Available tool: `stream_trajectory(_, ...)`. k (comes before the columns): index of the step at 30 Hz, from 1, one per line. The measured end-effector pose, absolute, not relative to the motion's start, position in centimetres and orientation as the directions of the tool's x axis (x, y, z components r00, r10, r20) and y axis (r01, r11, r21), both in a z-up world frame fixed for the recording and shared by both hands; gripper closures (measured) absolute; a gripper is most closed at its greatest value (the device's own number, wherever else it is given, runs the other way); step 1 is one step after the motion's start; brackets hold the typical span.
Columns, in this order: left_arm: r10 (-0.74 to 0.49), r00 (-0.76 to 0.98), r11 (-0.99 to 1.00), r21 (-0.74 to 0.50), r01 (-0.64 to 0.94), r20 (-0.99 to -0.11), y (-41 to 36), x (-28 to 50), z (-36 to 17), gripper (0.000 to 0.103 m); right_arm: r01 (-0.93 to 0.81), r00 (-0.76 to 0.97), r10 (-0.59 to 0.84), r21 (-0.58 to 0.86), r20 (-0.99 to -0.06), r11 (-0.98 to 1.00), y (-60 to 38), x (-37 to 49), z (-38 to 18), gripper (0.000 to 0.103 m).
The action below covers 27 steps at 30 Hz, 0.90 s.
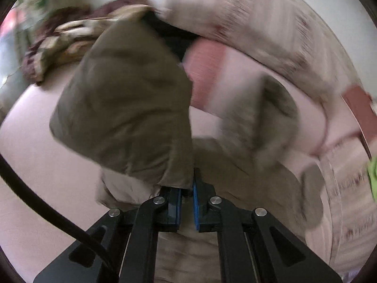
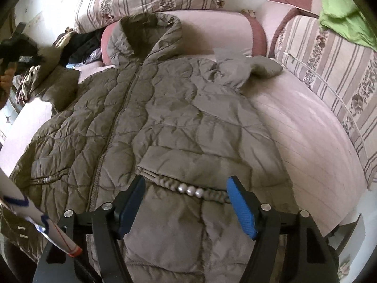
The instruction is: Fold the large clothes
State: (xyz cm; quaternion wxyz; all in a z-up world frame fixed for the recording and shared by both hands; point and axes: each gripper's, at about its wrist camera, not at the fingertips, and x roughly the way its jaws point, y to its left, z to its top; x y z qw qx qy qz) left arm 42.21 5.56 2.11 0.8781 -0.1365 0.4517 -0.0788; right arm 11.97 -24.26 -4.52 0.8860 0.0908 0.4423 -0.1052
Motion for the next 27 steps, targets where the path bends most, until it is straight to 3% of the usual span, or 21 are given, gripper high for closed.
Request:
stream_trajectory(4,-0.323,0.5,0.943,-0.32,0.095,-0.804,-0.8,41.3,-1.5,0.094,0.297,0.579,-0.092,0.104,-0.81,0.949,-26.0,11.1,-4.8,0.027)
stream_trajectory(8,-0.272,0.446,0.962,-0.226,0.154,-0.853,-5.4,39.8,-5.1,0.085,0.322,0.579,-0.088,0.128,-0.811,0.938,-27.4,10.5,-4.9,0.027)
stream_trajectory(12,-0.297,0.398,0.951,-0.233,0.201,-0.868,-6.2,37.0,-5.5,0.084,0.337,0.586,-0.073,0.162,-0.807,0.928,-28.5,10.0,-4.7,0.027)
stream_trajectory(15,-0.269,0.431,0.959,-0.195,0.207,-0.861,-4.7,33.7,-4.1,0.068,0.338,0.594,-0.044,0.2,-0.803,0.92,-29.2,9.7,-4.1,0.027)
stream_trajectory(16,-0.251,0.449,0.964,-0.179,0.197,-0.858,-4.1,33.0,-3.9,0.05,0.335,0.596,-0.035,0.209,-0.802,0.919,-29.3,9.8,-4.0,0.027)
stream_trajectory(17,-0.209,0.487,0.975,-0.142,0.171,-0.848,-2.8,31.8,-3.4,0.041,0.329,0.6,-0.019,0.224,-0.8,0.917,-29.3,9.8,-3.6,0.027)
stream_trajectory(27,0.152,0.616,0.988,0.104,-0.113,-0.773,8.3,23.5,-6.3,0.038,0.221,0.606,0.162,0.361,-0.779,0.906,-26.9,14.9,-2.3,0.017)
